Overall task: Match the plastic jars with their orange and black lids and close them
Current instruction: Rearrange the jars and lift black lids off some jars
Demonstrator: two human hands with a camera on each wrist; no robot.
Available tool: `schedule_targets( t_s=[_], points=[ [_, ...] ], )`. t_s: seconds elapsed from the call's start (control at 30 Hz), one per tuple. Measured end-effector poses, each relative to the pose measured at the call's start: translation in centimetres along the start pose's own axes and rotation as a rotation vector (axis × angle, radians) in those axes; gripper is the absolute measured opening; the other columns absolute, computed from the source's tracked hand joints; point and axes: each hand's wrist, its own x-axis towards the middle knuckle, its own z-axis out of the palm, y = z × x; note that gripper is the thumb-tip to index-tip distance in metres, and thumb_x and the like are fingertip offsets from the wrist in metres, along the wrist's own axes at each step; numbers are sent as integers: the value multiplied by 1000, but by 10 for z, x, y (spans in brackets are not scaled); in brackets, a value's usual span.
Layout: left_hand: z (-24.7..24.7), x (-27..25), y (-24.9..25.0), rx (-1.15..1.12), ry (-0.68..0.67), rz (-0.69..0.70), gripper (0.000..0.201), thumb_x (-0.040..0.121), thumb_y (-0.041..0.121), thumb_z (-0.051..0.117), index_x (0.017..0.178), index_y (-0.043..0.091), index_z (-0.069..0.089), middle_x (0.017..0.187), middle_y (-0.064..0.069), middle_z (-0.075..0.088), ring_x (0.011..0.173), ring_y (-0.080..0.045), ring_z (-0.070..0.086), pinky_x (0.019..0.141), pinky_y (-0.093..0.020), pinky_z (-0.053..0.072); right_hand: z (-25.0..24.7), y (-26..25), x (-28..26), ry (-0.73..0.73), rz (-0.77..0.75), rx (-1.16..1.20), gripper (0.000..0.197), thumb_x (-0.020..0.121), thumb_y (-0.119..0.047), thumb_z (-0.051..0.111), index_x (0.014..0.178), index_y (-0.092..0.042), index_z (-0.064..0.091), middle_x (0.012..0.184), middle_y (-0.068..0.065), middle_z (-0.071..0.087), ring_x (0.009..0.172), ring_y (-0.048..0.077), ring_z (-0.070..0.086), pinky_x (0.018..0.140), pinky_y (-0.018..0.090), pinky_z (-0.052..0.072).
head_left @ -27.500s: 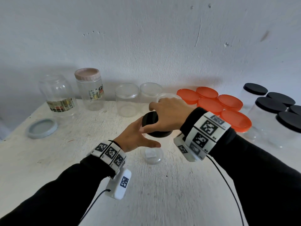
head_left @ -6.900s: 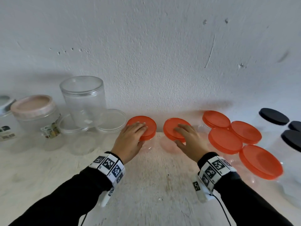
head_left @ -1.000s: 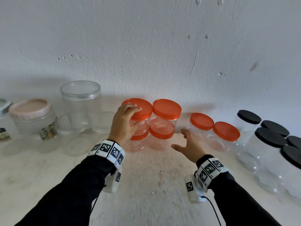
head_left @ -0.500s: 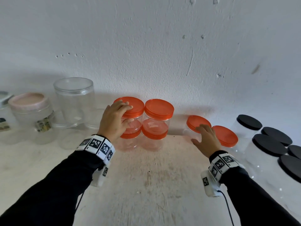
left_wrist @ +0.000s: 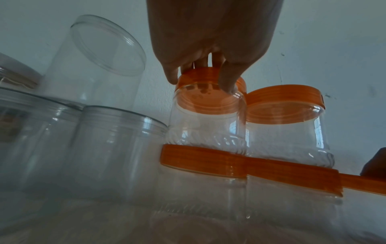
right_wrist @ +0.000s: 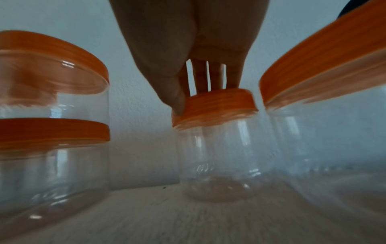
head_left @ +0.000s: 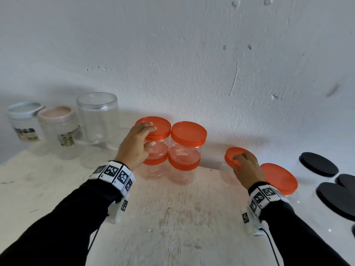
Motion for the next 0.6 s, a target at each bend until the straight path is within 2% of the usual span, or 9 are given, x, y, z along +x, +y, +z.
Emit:
schedule_targets(
  t_s=[0.27,0.33,0.5,0.6],
  points=[
    [-1,1,-1,-2,-9,-9,41,84,7,64,124,8,55,135,-4,48,134,-20,33,103,-25,24,21,-24,-16,100,-234,174,27,76,3,64,102,0,67,105,17,57,100,35,53,69,41,48],
    [-1,1,-1,-7,-10,-9,42,83,6,65,123,8,55,135,-4,48,133,-20,34,104,-25,24,23,-30,-18,119,-266,185,27,75,3,65,101,-1,68,103,16,58,97,34,54,67,42,49],
    [0,1,-2,-4,-5,-21,42,82,5,65,123,8,56,135,-3,48,132,-20,35,102,-25,25,27,-38,-22,147,-296,209,26,77,0,65,102,-3,68,104,13,57,96,30,54,66,35,48],
    [0,1,-3,1,-8,-12,41,82,6,65,122,8,56,134,-4,49,132,-21,35,102,-26,26,26,-41,-24,130,-308,204,26,79,-3,64,104,-3,67,105,12,57,97,29,54,67,37,51]
  ],
)
